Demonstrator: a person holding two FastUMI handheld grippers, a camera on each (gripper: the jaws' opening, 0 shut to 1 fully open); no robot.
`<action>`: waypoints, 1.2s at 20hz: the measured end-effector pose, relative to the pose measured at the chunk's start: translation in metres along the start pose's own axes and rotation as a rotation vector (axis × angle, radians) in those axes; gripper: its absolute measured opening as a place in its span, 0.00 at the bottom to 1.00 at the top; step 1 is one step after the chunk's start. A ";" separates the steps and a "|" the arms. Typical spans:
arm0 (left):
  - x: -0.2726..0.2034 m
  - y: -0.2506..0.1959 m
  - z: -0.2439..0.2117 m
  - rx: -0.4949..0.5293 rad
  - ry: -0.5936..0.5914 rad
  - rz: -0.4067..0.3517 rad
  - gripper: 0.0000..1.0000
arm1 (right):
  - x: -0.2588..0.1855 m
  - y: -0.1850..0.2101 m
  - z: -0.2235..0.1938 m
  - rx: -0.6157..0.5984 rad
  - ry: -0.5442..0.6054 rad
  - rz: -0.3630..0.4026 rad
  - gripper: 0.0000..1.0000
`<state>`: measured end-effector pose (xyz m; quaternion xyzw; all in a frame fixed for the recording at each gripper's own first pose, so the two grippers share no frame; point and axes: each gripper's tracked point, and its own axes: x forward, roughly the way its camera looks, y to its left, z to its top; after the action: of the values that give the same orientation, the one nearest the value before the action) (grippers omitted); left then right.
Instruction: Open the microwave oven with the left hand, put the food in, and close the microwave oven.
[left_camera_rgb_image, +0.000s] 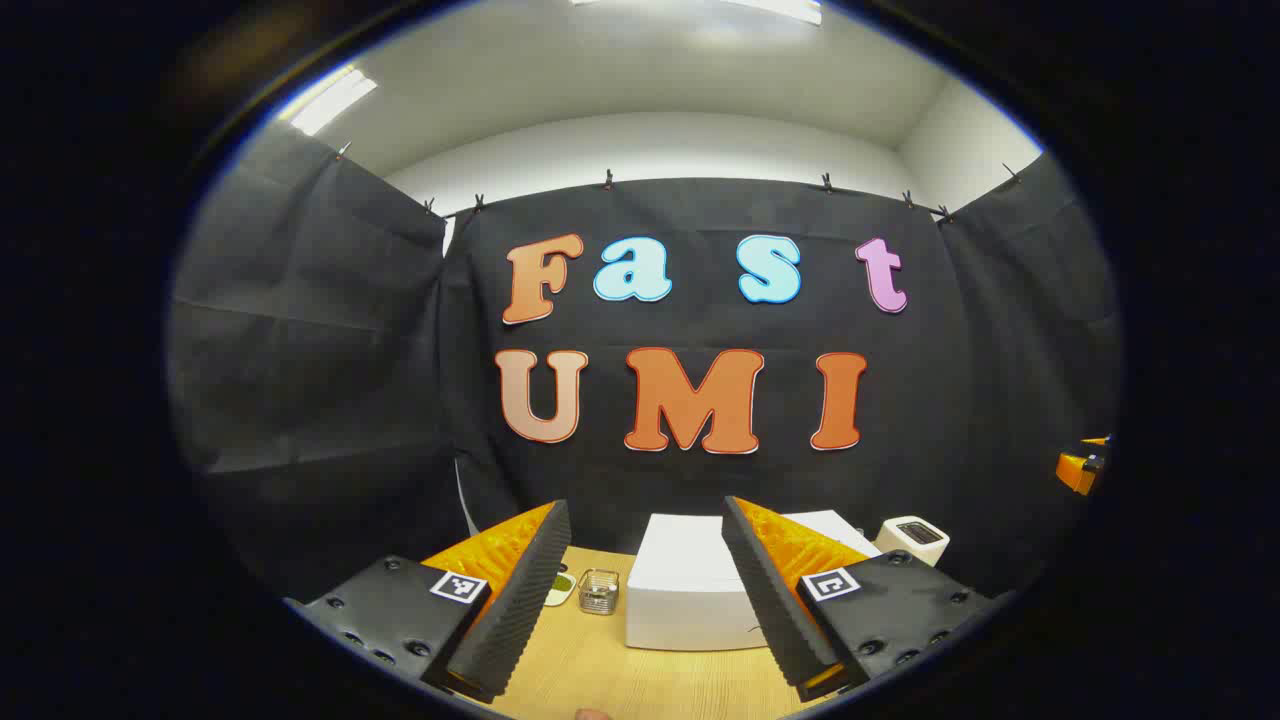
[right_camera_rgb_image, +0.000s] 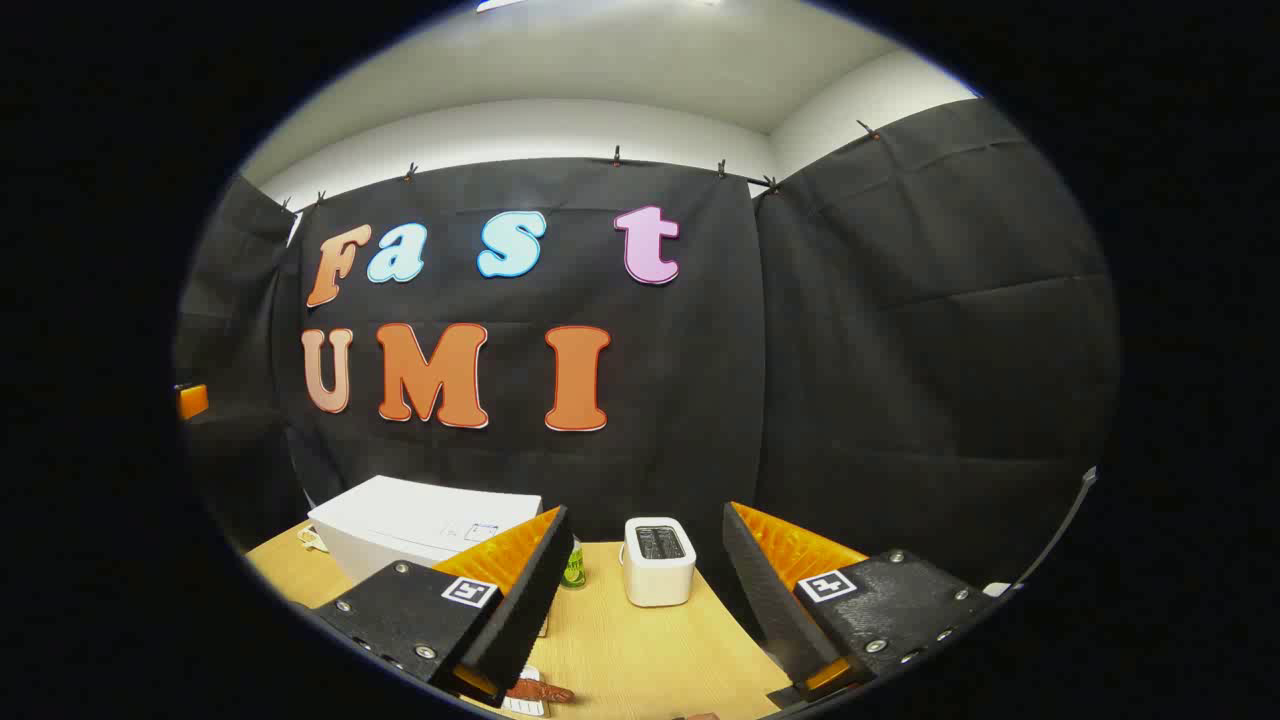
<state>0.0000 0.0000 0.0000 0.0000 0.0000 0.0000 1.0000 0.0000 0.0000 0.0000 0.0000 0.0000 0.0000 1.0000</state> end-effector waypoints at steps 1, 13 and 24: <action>0.000 0.000 0.001 0.008 -0.001 0.000 0.95 | 0.000 0.000 0.001 0.000 -0.002 -0.001 0.94; 0.003 -0.004 0.000 0.016 0.001 0.003 1.00 | 0.003 0.001 -0.001 -0.005 0.003 0.009 0.94; 0.012 -0.038 -0.026 0.003 0.007 -0.062 0.99 | 0.005 0.002 -0.001 -0.002 0.001 0.008 0.94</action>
<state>0.0117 -0.0383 -0.0259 0.0015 0.0034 -0.0311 0.9995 0.0050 0.0015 -0.0012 -0.0010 0.0007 0.0042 1.0000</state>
